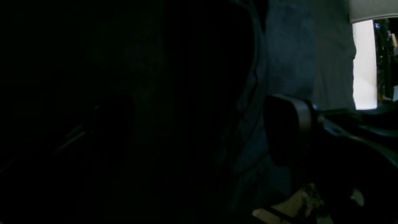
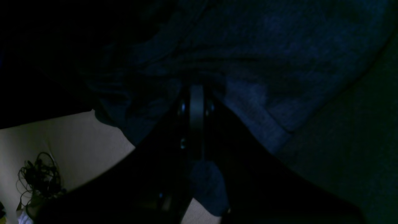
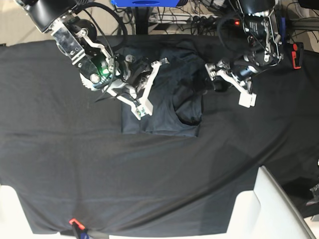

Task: Fold the T-shirt properly
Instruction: 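Grasp the shirt's other side edge with the left gripper and fold inward, then fold the hem end up over the shirt with the left gripper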

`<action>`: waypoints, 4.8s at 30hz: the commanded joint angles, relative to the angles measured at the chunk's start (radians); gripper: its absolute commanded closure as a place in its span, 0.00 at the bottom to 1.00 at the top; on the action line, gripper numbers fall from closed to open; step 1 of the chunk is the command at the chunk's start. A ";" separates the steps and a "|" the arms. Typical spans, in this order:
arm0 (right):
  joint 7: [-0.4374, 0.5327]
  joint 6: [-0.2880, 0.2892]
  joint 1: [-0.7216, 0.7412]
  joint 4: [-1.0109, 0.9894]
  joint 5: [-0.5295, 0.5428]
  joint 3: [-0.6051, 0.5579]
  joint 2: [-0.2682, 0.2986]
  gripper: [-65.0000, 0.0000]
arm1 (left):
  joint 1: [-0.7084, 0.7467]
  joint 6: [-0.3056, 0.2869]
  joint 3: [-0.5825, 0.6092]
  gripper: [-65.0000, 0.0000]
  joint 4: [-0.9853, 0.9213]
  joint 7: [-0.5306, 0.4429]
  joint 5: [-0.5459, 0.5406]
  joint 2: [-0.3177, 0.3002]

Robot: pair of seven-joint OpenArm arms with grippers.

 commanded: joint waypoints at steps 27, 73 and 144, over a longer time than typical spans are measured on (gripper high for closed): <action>0.047 0.006 0.018 0.018 0.011 0.010 0.031 1.00 | -0.104 -0.009 0.149 0.48 -0.249 -0.190 -0.012 0.002; 0.096 0.069 -0.038 -0.112 0.004 0.405 0.020 1.00 | -0.295 -0.009 0.657 1.00 -0.126 -0.029 -0.009 -0.239; 0.044 -0.003 -0.196 -0.106 -0.152 0.314 -0.032 1.00 | -0.566 -0.009 0.975 1.00 -0.299 -0.193 0.622 -0.084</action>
